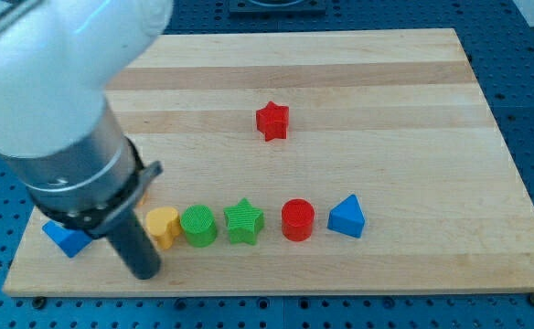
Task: Push the green circle into the green star
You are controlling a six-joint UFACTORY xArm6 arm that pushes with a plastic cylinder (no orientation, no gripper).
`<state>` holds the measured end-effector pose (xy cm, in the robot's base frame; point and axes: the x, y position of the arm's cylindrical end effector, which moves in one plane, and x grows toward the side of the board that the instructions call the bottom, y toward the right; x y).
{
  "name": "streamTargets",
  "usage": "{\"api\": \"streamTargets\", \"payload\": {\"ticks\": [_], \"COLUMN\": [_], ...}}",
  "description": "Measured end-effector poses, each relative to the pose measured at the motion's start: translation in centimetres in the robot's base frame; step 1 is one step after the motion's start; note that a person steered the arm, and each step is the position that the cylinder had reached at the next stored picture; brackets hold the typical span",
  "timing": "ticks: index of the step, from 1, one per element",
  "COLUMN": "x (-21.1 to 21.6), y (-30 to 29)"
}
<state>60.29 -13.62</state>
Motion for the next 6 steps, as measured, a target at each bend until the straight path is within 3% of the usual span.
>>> {"api": "streamTargets", "payload": {"ticks": [1,4,6], "x": [-1.6,-3.2,-3.3], "y": [2.5,-1.8,2.9]}}
